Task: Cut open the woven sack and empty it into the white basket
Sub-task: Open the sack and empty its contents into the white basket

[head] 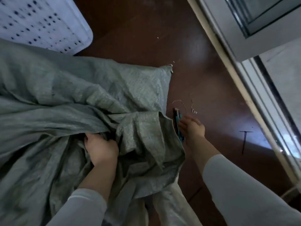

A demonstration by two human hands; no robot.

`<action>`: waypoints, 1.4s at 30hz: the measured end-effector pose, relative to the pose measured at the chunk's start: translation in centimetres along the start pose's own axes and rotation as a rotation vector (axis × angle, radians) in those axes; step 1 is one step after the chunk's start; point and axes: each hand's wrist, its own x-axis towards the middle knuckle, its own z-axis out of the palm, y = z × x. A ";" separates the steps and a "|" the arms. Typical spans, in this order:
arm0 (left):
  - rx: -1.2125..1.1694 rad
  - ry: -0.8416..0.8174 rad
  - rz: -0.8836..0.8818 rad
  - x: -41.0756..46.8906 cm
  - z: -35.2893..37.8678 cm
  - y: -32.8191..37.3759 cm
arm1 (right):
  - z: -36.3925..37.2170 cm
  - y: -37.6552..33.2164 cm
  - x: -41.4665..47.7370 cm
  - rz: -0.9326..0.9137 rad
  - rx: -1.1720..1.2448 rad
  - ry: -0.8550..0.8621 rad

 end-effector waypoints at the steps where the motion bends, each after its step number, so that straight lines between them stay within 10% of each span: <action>1: -0.033 -0.015 0.005 -0.7 -1.0 0.3 | 0.3 -0.4 -1.3 -0.011 -0.015 -0.079; 6: -0.139 -0.171 -0.033 -4.6 -7.2 1.2 | 1.6 -1.7 -11.0 0.021 -0.463 -0.509; 16: -0.537 -0.547 -0.197 -11.5 -17.9 -1.1 | 8.1 0.8 -24.7 -0.126 -0.946 -0.835; 22: -0.940 -0.072 -0.616 -12.7 -24.3 -4.7 | 10.5 4.3 -27.9 -0.481 -1.086 -0.689; 27: -1.372 -0.754 -1.039 -14.4 -24.5 -6.6 | 10.7 7.0 -31.9 -0.679 -1.068 -0.691; 31: -1.698 -0.772 -0.938 -13.1 -24.7 -7.6 | 10.8 7.8 -33.1 -0.883 -1.258 -0.722; 36: -1.486 -0.665 -0.681 -9.3 -26.7 -7.6 | 9.2 7.9 -33.7 -0.981 -1.349 -0.795; 42: -0.503 -0.176 -0.303 -7.7 -25.8 -8.5 | 9.4 7.2 -32.0 -0.640 -1.298 -0.676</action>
